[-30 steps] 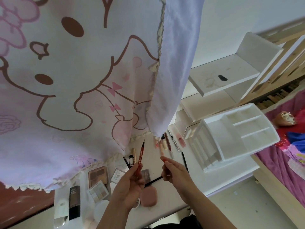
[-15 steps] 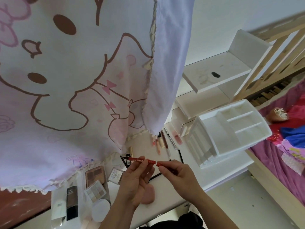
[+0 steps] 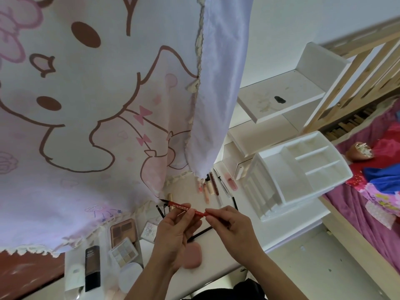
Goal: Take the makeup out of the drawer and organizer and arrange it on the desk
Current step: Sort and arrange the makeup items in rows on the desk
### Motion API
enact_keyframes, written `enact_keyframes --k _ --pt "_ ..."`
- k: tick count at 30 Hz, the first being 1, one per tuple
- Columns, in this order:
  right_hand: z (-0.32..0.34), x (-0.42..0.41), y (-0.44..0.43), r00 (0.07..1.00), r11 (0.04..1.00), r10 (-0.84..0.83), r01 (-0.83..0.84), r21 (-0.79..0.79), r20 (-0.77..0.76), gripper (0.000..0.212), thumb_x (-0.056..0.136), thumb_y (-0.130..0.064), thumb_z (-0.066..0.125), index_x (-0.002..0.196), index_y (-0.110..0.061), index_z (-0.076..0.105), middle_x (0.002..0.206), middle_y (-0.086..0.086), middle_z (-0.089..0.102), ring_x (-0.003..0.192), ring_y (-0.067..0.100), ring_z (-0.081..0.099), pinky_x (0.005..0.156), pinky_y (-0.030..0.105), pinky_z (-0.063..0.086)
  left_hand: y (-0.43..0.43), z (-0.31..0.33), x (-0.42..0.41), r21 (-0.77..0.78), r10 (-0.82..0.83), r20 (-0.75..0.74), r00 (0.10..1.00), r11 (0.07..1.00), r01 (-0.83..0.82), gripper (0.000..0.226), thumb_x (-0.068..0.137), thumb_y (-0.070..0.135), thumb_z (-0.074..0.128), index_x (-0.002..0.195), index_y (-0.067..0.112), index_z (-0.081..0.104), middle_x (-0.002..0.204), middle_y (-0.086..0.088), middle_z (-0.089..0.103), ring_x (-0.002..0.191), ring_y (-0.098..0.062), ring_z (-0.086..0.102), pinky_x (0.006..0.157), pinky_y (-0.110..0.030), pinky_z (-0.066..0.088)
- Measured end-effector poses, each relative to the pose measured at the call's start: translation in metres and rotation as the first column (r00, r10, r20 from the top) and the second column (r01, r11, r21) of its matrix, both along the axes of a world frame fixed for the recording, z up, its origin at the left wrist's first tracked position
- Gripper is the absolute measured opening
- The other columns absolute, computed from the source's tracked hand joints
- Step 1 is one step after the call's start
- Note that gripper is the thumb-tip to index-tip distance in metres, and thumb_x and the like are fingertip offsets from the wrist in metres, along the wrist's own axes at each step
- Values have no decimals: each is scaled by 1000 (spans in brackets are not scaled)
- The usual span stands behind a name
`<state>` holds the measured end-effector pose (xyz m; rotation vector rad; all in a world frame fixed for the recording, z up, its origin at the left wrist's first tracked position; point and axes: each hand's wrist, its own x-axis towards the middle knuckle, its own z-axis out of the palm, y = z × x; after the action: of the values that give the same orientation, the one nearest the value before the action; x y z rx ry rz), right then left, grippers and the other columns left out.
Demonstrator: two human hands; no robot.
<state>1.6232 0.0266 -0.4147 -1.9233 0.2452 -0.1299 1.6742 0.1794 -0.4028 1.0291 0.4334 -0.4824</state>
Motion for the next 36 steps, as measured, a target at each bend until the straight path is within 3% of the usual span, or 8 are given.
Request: enact_keyframes --k 9,12,15,19,25,36 --pt "-1 3 -2 988 993 118 -120 -18 -96 21 92 -24 70 111 -31 75 90 -12 72 88 3 66 78 12 48 -1 -6 -6 -57 51 -29 998 997 -53 28 86 1 60 114 -1 59 85 -17 72 78 -24 72 78 -35 61" --pt "2 4 -4 986 994 73 -60 93 -147 18 95 -22 66 111 -27 71 92 -12 74 89 3 69 83 18 53 4 -8 -8 200 -90 92 992 977 70 20 93 1 59 110 8 65 91 -19 71 88 -25 71 74 -31 60" --pt "8 7 -10 990 980 -20 47 193 -139 16 95 -22 66 109 -28 71 94 -14 74 87 5 69 81 21 55 11 -16 -10 577 -337 184 924 798 176 26 95 5 60 108 25 70 96 -14 69 82 -10 66 72 -19 55" --pt "14 12 -16 992 963 -15 49 266 -128 22 97 -19 62 113 -31 72 99 -14 71 85 8 67 79 20 53 19 -22 -6 808 -517 210 830 569 150 35 98 14 55 110 46 60 104 4 59 84 0 56 71 -11 41" --pt "17 15 -17 983 839 -60 144 525 -173 18 96 -11 62 111 -15 72 97 3 76 94 21 71 79 27 57 24 -22 -4 851 -563 257 786 517 92 36 97 10 55 111 43 57 91 0 52 74 -3 52 67 -9 39" --pt "10 13 -20 980 883 -61 143 447 -192 16 97 -17 62 108 -20 72 99 -6 77 79 8 64 78 26 56 27 -33 -4 901 -643 263 720 430 54 40 99 12 53 123 44 55 93 8 48 87 -9 51 69 -14 37"
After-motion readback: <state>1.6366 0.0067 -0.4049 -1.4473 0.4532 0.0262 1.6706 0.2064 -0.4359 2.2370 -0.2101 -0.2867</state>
